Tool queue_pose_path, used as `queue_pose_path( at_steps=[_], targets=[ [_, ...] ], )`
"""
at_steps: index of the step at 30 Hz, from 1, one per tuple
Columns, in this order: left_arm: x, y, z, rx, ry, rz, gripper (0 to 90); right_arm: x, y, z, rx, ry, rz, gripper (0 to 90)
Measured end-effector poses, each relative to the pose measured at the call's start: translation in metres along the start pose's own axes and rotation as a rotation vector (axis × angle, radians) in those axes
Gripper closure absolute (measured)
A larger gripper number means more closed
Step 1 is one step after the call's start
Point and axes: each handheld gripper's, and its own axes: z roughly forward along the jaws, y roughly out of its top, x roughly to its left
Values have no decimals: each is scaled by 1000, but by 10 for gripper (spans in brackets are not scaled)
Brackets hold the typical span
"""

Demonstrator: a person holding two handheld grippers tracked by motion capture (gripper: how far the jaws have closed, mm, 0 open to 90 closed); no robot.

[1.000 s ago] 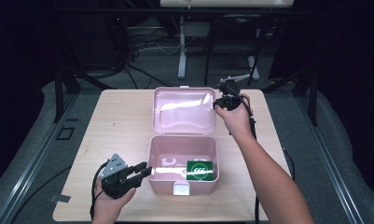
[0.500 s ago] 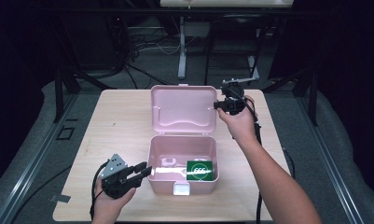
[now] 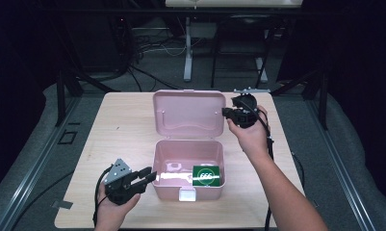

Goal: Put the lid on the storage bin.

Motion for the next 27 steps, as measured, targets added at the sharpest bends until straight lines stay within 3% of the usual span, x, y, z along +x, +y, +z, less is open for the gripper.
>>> queue_pose_path(
  at_steps=[12, 27],
  targets=[
    [0, 0, 0, 0, 3, 0, 698, 12, -20, -17, -92, -42, -99, 881],
    [-1, 0, 0, -8, 7, -6, 698, 20, -44, -31, -194, -50, -119, 878]
  ],
)
